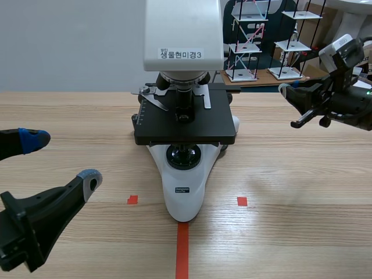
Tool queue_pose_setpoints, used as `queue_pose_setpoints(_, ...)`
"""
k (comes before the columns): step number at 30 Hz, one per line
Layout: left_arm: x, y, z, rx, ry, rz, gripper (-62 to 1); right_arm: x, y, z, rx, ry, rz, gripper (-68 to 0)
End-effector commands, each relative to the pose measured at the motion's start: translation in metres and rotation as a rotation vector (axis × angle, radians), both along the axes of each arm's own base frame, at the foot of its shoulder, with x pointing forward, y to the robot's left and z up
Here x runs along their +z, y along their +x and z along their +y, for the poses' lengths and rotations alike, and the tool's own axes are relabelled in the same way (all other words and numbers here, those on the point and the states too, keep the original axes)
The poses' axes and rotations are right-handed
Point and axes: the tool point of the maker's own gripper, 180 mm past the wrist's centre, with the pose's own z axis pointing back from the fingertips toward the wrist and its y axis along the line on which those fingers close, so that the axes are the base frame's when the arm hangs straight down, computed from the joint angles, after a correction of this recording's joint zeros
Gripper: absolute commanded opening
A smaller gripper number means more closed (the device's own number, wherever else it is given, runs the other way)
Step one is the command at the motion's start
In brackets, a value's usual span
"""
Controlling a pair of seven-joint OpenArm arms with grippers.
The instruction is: Point at the fine focus knob
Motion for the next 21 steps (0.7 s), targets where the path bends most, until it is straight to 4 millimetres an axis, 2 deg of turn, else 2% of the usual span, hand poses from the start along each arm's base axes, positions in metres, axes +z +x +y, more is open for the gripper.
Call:
queue_pose_setpoints(1,0.0091,-0.0003,-0.0030,-0.003,-0.023,-0.021,1.4,0.0202,0.0063,-0.0016,0.003,0.014,-0.051,-67.6)
queue_pose_setpoints(21,0.0091,-0.0003,-0.0030,-0.003,-0.023,-0.021,1.4,0.0189,0.0042,0.0012,0.020,0.021,-0.037,-67.5)
